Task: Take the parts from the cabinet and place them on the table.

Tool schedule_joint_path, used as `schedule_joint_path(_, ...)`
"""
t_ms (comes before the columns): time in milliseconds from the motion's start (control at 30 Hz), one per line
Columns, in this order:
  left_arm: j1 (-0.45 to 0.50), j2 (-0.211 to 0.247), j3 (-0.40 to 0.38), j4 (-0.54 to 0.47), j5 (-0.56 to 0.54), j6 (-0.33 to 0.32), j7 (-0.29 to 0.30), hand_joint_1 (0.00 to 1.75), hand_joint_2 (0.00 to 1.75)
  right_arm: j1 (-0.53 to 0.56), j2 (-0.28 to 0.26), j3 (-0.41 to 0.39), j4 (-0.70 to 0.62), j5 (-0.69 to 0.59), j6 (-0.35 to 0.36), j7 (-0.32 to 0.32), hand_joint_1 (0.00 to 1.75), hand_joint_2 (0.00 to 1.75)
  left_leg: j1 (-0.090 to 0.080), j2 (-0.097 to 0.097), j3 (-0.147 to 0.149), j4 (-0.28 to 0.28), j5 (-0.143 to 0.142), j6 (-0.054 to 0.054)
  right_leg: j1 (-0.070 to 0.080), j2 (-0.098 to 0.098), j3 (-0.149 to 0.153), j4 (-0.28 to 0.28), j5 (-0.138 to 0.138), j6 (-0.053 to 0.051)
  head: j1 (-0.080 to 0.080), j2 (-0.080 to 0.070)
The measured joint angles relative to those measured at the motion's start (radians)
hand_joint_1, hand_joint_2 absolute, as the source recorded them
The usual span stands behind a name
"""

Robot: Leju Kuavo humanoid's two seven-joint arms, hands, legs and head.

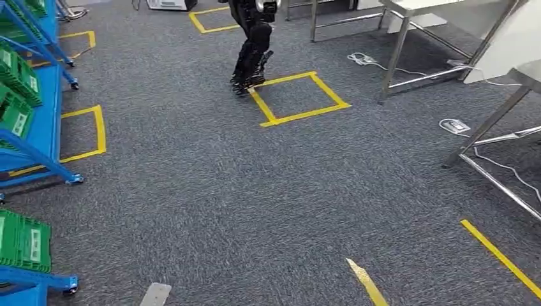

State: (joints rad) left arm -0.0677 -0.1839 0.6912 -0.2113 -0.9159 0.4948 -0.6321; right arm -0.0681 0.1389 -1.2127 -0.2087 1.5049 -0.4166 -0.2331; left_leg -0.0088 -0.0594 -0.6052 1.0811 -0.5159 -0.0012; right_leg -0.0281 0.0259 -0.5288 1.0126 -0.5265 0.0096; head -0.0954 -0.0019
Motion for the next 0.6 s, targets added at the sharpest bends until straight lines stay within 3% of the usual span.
schedule_joint_path(33, -0.003, 0.000, 0.000, 0.000, 0.000, 0.000, 0.000, 0.00, 1.75, 0.003, 0.000, 0.000, 0.000, 0.000, 0.000, 0.000, 0.00, 0.00, 0.004, 0.029, -0.034, 0.070, -0.034, -0.006, 0.003, -0.016, 0.001, 0.000, -0.002, -0.003, 0.001, 0.000)
schedule_joint_path(67, -0.006, 0.000, 0.000, 0.000, 0.000, 0.000, 0.000, 0.00, 1.75, 0.005, 0.000, 0.000, 0.000, 0.000, 0.000, 0.001, 0.00, 0.00, 0.007, 0.044, -0.075, 0.154, -0.069, -0.009, 0.006, -0.032, 0.004, 0.000, -0.005, -0.006, 0.000, 0.000)
schedule_joint_path(100, -0.005, 0.000, 0.000, 0.000, 0.000, 0.000, 0.000, 0.00, 1.75, 0.005, -0.001, 0.000, 0.000, 0.000, 0.000, 0.001, 0.00, 0.00, 0.010, 0.050, -0.113, 0.226, -0.093, -0.012, 0.008, -0.048, 0.005, 0.000, -0.008, -0.007, 0.001, 0.000)
schedule_joint_path(133, -0.003, 0.000, 0.000, 0.000, -0.001, 0.000, 0.000, 0.00, 1.75, 0.004, -0.002, 0.000, 0.000, 0.000, 0.000, 0.001, 0.00, 0.00, 0.011, 0.053, -0.126, 0.251, -0.092, -0.012, 0.009, -0.060, 0.007, 0.000, -0.010, -0.008, 0.000, 0.000)
schedule_joint_path(167, -0.001, 0.000, 0.000, 0.000, -0.003, 0.000, 0.002, 0.00, 1.75, 0.003, -0.002, 0.000, 0.000, 0.000, 0.000, 0.001, 0.00, 0.00, 0.011, 0.053, -0.116, 0.229, -0.066, -0.010, 0.010, -0.072, 0.010, 0.000, -0.012, -0.007, 0.000, 0.000)
schedule_joint_path(233, -0.001, 0.001, 0.000, 0.000, -0.006, 0.000, 0.003, 0.00, 1.75, 0.002, -0.001, 0.000, 0.000, 0.000, 0.000, 0.001, 0.00, 0.00, 0.007, 0.067, -0.039, 0.073, 0.024, 0.003, 0.013, -0.096, 0.020, 0.000, -0.019, -0.004, 0.000, 0.000)
schedule_joint_path(267, -0.002, 0.001, 0.000, 0.000, -0.006, 0.000, 0.003, 0.00, 1.75, 0.001, -0.001, 0.000, 0.000, 0.000, 0.000, 0.001, 0.00, 0.00, -0.002, 0.102, 0.005, -0.012, 0.059, 0.016, 0.013, -0.106, 0.026, -0.001, -0.024, -0.001, 0.000, 0.000)
schedule_joint_path(300, -0.006, 0.002, 0.000, 0.000, -0.006, 0.000, 0.002, 0.00, 1.75, 0.002, 0.000, 0.000, 0.000, 0.000, 0.000, 0.000, 0.00, 0.00, -0.017, 0.150, 0.023, -0.044, 0.037, 0.025, 0.018, -0.117, 0.026, 0.000, -0.029, 0.006, 0.001, 0.000)
schedule_joint_path(433, -0.004, 0.003, 0.000, 0.000, -0.006, -0.001, 0.000, 0.00, 1.75, -0.007, 0.000, 0.000, 0.000, 0.000, 0.000, 0.000, 0.00, 0.00, -0.019, 0.107, 0.023, -0.066, 0.042, 0.033, 0.020, -0.162, 0.045, -0.012, -0.034, 0.024, 0.000, 0.000)
schedule_joint_path(467, -0.001, 0.002, 0.000, 0.000, -0.005, -0.001, 0.000, 0.00, 1.75, -0.008, -0.002, 0.000, 0.000, 0.000, 0.000, 0.000, 0.00, 0.00, -0.008, 0.097, 0.033, -0.079, 0.050, 0.038, 0.015, -0.124, 0.039, -0.004, -0.047, 0.030, 0.001, 0.000)
schedule_joint_path(500, -0.003, 0.002, 0.000, 0.000, -0.005, -0.001, 0.000, 0.00, 0.00, -0.008, -0.002, 0.001, 0.000, 0.001, 0.000, 0.000, 0.00, 0.00, -0.006, 0.088, 0.035, -0.082, 0.052, 0.043, 0.014, -0.071, 0.025, 0.030, -0.068, 0.030, 0.003, 0.000)
schedule_joint_path(533, -0.008, 0.002, 0.000, 0.000, -0.005, -0.001, 0.003, 0.00, 0.00, -0.006, -0.002, 0.001, 0.000, 0.002, 0.000, 0.000, 0.00, 0.00, -0.004, 0.074, 0.033, -0.082, 0.053, 0.044, 0.014, -0.045, -0.008, 0.097, -0.101, 0.031, 0.005, 0.000)
schedule_joint_path(600, -0.009, -0.001, 0.000, 0.000, -0.006, -0.001, 0.005, 0.00, 0.00, 0.002, -0.002, 0.001, 0.002, 0.002, 0.000, 0.001, 0.00, 0.00, -0.004, 0.047, 0.033, -0.082, 0.051, 0.047, 0.013, -0.029, -0.094, 0.258, -0.161, 0.035, 0.006, 0.000)
